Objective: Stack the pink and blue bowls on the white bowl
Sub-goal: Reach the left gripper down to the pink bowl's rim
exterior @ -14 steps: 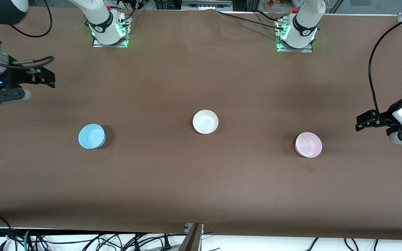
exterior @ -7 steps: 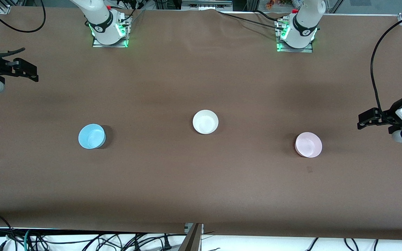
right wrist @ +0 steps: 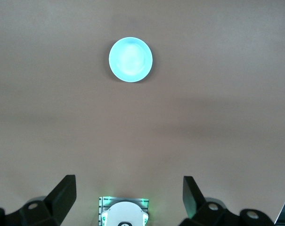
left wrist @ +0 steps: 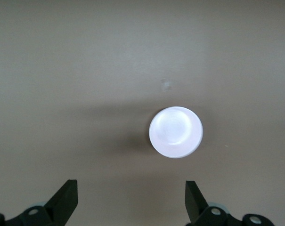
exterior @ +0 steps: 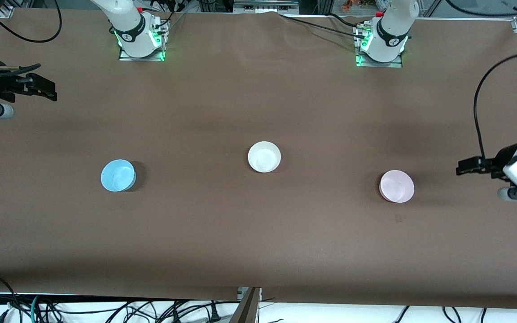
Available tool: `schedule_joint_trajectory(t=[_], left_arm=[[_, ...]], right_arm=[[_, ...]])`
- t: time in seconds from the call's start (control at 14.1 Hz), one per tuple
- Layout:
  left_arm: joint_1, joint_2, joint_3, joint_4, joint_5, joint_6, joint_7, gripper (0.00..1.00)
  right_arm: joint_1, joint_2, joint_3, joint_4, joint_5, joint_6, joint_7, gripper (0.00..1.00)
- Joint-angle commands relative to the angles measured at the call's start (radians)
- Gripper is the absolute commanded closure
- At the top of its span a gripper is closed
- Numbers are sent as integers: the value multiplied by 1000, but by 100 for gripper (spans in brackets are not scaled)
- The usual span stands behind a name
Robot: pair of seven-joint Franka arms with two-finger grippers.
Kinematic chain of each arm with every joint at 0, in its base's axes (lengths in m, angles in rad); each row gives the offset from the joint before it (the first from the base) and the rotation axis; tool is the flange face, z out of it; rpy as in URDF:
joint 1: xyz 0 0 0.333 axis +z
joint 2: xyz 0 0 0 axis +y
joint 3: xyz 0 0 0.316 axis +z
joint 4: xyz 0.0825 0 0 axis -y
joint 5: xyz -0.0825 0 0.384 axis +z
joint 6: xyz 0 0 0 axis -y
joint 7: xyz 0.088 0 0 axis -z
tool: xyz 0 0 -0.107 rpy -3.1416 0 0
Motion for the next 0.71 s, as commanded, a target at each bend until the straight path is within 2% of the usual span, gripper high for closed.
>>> schedule_joint_trajectory(t=[0.0,0.21,0.5,0.64], left_arm=[[27,59,-9,-94,19,163,-1,0],[52,88,-10,-252,19,386,-12,0],[44,94,-9,-441,21,590,-92,0],[41,97,-7,-493,21,664,-100,1]], right_arm=[[-13,-5,9,2,16,-11,11,0],[-19,-3,8,2,15,-7,12,0],[-22,27,4,11,15,0,12,0],[-22,50,0,11,15,27,14,0]])
